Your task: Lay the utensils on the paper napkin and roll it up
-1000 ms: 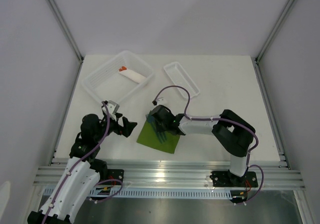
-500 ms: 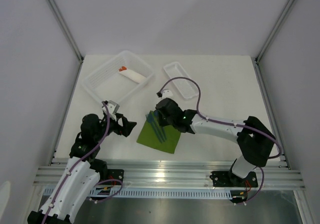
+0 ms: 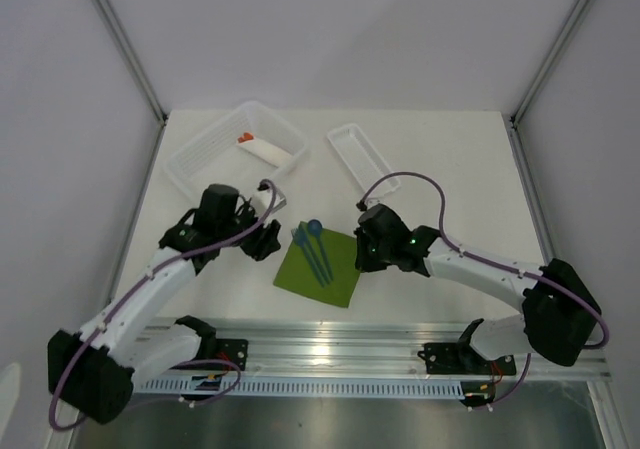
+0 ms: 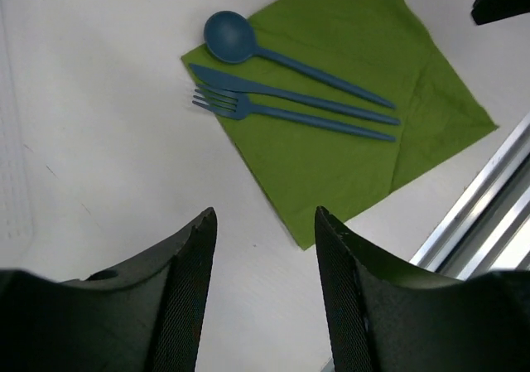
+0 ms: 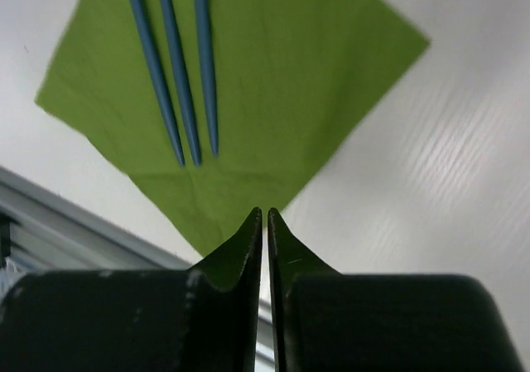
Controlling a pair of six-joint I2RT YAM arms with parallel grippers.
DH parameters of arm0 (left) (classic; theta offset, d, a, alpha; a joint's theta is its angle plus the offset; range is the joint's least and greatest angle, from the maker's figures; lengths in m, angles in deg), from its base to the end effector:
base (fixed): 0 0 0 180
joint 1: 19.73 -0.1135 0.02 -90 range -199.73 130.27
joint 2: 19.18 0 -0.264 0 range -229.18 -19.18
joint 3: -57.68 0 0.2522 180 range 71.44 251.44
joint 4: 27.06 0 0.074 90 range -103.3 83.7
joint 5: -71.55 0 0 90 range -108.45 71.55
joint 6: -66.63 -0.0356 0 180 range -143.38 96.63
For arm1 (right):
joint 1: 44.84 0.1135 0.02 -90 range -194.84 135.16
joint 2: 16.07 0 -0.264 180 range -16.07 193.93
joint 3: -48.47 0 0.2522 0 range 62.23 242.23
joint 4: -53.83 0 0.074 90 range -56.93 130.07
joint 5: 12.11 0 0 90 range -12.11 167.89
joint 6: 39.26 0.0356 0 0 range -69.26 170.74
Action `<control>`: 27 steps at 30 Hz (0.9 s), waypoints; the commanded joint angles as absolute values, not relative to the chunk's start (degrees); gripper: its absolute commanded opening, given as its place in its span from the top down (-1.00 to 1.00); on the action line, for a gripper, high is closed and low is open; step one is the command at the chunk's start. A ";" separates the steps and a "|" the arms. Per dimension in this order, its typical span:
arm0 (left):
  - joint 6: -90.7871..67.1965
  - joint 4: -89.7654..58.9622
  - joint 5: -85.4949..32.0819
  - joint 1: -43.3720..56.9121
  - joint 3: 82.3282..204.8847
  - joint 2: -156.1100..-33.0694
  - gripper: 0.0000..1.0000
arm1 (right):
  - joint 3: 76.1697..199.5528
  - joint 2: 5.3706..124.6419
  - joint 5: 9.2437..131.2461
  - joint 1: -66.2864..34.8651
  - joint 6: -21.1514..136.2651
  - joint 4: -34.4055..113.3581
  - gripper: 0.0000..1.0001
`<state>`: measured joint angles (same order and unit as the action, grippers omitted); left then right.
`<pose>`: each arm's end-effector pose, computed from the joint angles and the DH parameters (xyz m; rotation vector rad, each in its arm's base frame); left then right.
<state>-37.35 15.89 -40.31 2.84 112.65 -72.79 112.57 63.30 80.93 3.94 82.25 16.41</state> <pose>0.1755 -0.0873 0.2610 0.9020 2.1008 -0.5153 0.1866 0.2101 0.2194 -0.3623 2.5390 0.5062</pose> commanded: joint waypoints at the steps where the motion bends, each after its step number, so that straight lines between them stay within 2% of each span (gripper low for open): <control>1: -48.68 25.80 -38.48 6.02 123.00 -83.58 -0.09 | 107.24 58.03 74.47 2.98 85.54 13.44 0.85; 3: -50.26 26.60 -40.05 6.90 125.21 -87.72 -0.01 | 101.81 56.00 71.31 2.01 88.25 16.51 0.86; 10: -60.81 18.44 -38.31 9.89 119.26 -94.32 -0.01 | 93.79 59.42 65.32 2.27 93.01 27.58 0.93; 18: -63.98 13.96 -40.59 10.59 118.02 -100.21 -0.02 | 89.48 60.21 65.58 3.77 96.00 33.56 0.94; 27: -65.04 11.66 -41.56 10.86 116.61 -102.33 -0.03 | 91.14 68.91 65.40 3.50 94.25 38.84 0.98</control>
<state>-62.93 13.99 -39.42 10.36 117.41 -101.70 91.79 66.05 62.27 3.43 95.76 40.10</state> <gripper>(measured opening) 0.515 0.016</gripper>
